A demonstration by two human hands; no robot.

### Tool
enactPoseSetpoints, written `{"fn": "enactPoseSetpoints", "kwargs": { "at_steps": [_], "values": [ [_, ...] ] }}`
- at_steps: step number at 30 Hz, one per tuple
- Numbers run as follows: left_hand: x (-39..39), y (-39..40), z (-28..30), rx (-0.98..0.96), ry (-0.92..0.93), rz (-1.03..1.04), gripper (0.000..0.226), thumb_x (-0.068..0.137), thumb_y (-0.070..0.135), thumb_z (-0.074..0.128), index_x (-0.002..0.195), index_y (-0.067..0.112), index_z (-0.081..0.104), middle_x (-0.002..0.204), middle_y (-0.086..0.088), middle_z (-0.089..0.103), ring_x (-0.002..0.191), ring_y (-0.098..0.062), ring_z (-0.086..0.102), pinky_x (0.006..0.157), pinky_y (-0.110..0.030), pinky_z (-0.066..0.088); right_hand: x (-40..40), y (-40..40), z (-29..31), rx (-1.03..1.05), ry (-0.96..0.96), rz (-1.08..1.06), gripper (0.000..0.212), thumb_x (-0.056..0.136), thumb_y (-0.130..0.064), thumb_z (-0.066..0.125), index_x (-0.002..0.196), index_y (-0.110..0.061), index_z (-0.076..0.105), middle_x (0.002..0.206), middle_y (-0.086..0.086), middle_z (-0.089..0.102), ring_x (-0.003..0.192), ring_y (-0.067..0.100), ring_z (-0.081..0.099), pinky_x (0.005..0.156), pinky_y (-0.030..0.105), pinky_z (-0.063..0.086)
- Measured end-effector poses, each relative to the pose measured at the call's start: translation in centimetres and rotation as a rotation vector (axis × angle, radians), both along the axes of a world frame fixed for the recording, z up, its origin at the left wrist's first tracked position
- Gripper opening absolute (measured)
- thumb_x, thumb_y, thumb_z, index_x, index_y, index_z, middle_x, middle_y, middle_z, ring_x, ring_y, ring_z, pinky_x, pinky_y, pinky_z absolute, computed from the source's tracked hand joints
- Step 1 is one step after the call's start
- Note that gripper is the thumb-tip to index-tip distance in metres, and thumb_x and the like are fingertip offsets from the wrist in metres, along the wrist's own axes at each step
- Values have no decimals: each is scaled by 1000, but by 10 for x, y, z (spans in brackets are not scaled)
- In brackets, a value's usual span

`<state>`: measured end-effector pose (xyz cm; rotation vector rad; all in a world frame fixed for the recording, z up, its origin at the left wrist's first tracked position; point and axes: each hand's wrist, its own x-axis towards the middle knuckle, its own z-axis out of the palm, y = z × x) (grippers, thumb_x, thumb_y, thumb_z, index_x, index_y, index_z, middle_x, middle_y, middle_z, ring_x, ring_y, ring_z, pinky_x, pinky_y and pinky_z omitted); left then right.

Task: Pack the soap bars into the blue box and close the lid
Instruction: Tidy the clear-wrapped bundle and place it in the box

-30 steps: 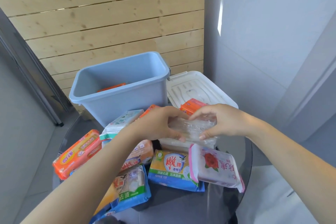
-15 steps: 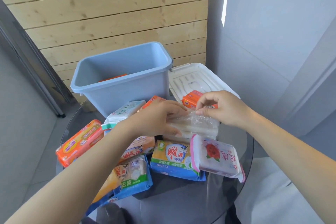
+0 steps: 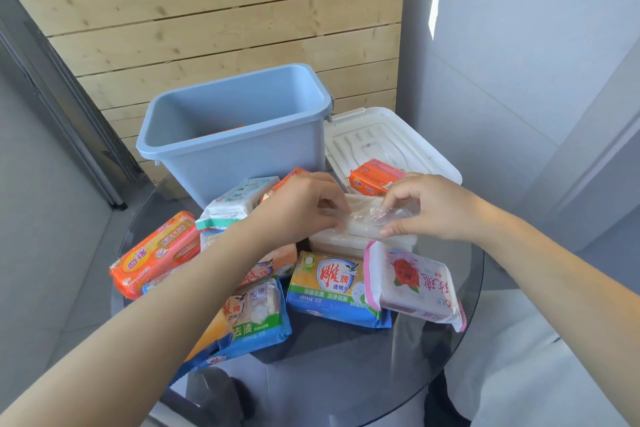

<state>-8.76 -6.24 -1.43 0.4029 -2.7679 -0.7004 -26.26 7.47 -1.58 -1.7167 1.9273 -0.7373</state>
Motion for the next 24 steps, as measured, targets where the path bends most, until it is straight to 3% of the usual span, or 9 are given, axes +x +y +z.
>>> {"fn": "enactPoseSetpoints", "kwargs": {
  "at_steps": [3,8,12,16,20,24],
  "values": [
    [-1,0,3,52,10,13,8,65,5,81,70,8,74,86,-8,70,89,-25,66,75,-27,50,3,-1,-2,-38,-16,-44,16,69,-27,80,64,-32,66,72,-19,64,77,-17,51,67,-3,33],
    [-2,-1,4,20,17,66,6,69,13,79,67,15,73,72,2,71,92,-21,68,76,-32,50,7,-3,-4,-67,-40,-104,9,71,-25,78,66,-28,71,71,-22,66,75,-20,54,67,-5,34],
    [-5,-4,8,85,-39,83,5,71,15,76,71,17,72,74,3,73,84,-15,68,73,-28,51,7,-2,-5,-68,-36,-144,5,73,-26,77,71,-25,72,74,-18,67,77,-7,58,67,-1,36],
    [2,-10,13,187,-145,20,27,64,22,84,86,19,67,93,5,72,87,-3,63,79,-18,49,7,-3,-5,-66,-54,-130,13,75,-24,76,67,-31,67,72,-20,65,73,-14,55,68,0,36],
    [3,-10,12,81,-79,28,7,75,6,74,78,10,69,92,-1,73,97,-19,67,84,-29,51,6,-2,-3,-44,-53,-120,21,75,-26,75,63,-38,63,71,-21,66,74,-14,55,72,6,38],
    [-1,-7,10,-8,-59,7,7,81,9,67,76,9,62,81,-5,74,88,-25,69,75,-36,52,10,-1,-2,-17,-22,-120,25,77,-28,73,62,-43,58,70,-23,64,74,-13,55,69,6,36]
  ]
}}
